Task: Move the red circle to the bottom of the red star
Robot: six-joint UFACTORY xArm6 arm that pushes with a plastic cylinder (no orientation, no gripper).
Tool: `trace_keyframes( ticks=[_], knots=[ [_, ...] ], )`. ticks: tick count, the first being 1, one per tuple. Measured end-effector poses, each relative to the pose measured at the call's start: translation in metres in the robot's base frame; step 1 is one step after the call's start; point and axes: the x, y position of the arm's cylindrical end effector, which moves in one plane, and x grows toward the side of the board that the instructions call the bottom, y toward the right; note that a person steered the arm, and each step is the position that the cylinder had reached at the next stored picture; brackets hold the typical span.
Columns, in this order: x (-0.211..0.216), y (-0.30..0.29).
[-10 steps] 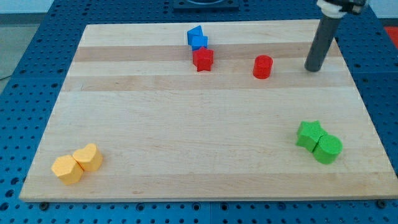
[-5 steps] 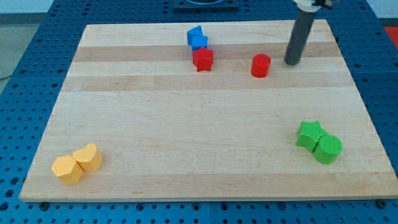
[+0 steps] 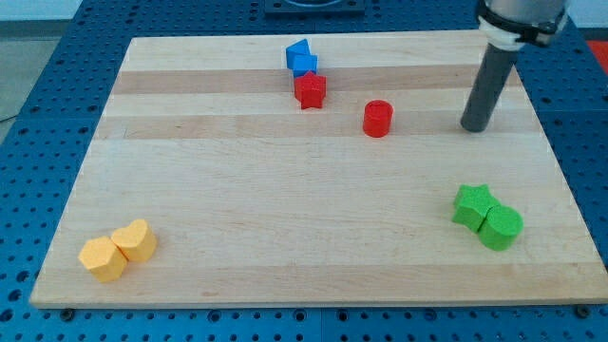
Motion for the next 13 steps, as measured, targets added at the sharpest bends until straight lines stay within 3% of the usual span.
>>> trace_keyframes(
  ticks=[3,5,6,8,9,10,13],
  knots=[
    [0.004,-0.097],
    [0.001,-0.072],
    [-0.016,-0.088],
    [-0.027,-0.177],
    [-0.006,-0.156],
    [0.01,-0.172],
    [-0.016,-0.211]
  ],
)
